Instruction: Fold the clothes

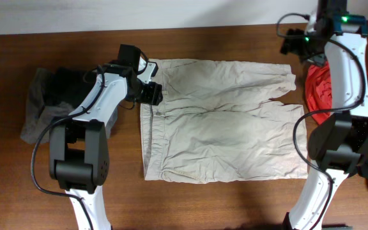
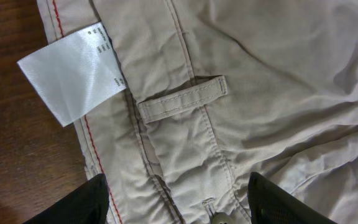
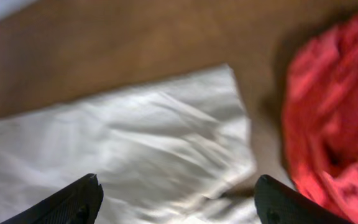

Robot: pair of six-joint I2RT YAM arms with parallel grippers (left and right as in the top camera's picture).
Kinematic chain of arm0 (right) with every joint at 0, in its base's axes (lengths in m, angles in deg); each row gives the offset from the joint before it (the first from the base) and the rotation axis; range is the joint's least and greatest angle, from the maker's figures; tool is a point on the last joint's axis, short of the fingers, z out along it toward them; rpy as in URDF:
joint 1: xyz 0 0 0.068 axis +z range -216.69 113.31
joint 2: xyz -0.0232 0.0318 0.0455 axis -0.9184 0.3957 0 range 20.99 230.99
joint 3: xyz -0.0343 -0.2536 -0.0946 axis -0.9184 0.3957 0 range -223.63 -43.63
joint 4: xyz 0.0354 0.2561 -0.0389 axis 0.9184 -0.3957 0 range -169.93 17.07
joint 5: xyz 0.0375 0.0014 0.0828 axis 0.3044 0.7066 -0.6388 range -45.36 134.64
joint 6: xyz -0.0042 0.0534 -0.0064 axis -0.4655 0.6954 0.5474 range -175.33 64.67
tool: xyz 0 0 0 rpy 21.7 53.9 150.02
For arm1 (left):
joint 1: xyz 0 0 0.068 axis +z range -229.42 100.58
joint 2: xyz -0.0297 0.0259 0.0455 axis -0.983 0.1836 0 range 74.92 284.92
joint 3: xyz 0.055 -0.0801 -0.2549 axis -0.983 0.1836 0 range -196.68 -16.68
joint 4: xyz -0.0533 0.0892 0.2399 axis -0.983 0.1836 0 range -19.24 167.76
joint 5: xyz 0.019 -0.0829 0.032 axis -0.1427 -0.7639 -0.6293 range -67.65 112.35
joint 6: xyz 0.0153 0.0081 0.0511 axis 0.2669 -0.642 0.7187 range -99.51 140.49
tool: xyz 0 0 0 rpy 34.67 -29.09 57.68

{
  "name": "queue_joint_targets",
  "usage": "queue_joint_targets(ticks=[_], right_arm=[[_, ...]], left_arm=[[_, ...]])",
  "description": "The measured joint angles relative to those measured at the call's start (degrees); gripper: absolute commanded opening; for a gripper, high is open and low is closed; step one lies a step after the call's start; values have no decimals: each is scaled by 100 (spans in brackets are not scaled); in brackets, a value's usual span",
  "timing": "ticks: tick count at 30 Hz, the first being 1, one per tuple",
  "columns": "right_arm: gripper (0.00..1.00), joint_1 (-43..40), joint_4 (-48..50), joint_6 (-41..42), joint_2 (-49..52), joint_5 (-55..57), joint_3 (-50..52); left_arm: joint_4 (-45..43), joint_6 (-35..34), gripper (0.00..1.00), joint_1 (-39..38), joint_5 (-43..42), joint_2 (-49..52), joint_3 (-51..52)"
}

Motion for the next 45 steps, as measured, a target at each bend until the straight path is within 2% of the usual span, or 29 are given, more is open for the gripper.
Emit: queue_joint_targets(ticks=[3,5,6,8,9,13,15,18,27,36,40,43,44,45], right_arm=[[91,-210,-170,-160,94,59,83],[88,-330,-177,-251,111,94,223],[81,-369,-142,-282,118,107,308],[75,-404,70,-330,149,101,490],[58,-407,251,-356,190,85,579],[28,-376,1158,-372,415,-98,925],[20,-365,1447,-376,560,-245,1021],[15,-345,1628,-402,831,-522,1088],[6,-72,2184,-398,1423,-890,1121],[6,175,3307,-393,1631,-363,1049],[6,179,3366,-396,1775,-286,800],[6,179,2949,-393,1888,-494,487],[9,179,2627,-393,1950,-669,293],[20,177,2282,-396,1985,-772,114]], left_arm=[[0,0,71,0,0,0,0],[-4,0,71,0,0,0,0],[-4,0,71,0,0,0,0],[-26,0,71,0,0,0,0],[-42,0,71,0,0,0,0],[-61,0,71,0,0,0,0],[-63,0,71,0,0,0,0],[-61,0,71,0,0,0,0],[-44,0,71,0,2,0,0],[85,-2,71,0,0,0,0],[90,-2,71,0,0,0,0],[59,-2,71,0,0,0,0],[11,-2,71,0,0,0,0],[-35,0,71,0,0,0,0]])
